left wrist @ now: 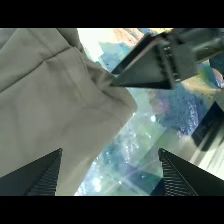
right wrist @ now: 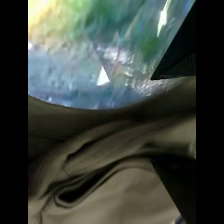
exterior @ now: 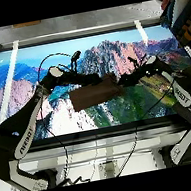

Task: Fold the clothes and pants, and hang the long-sleeved shirts on hangers.

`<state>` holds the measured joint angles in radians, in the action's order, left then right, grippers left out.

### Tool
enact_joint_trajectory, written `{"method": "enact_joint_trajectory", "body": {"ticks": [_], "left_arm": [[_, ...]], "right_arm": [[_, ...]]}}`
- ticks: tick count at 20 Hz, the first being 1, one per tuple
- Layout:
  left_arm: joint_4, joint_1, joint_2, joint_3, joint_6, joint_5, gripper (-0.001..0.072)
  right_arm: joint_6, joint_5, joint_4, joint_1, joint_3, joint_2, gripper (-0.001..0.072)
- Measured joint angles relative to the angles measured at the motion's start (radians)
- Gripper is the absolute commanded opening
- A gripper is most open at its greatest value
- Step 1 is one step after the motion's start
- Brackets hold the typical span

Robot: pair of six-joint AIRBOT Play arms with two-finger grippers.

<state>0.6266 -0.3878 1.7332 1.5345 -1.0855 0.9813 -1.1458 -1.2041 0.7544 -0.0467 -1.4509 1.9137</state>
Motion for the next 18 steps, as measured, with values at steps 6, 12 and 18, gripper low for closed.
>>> {"method": "enact_joint_trajectory", "body": {"ticks": [6,12,18], "left_arm": [[0.000,0.001,0.000,0.000,0.000,0.008,0.0689],[0.007,0.004,0.000,0.000,0.000,0.011,0.0390],[0.038,0.083,-0.035,0.000,0.000,0.037,0.0009]], "right_arm": [[-0.036,-0.022,-0.211,0.017,-0.002,0.076,0.0672],[-0.041,-0.002,-0.265,0.113,-0.002,0.093,0.0511],[-0.041,0.073,-0.273,0.190,-0.001,0.087,0.0012]]}}
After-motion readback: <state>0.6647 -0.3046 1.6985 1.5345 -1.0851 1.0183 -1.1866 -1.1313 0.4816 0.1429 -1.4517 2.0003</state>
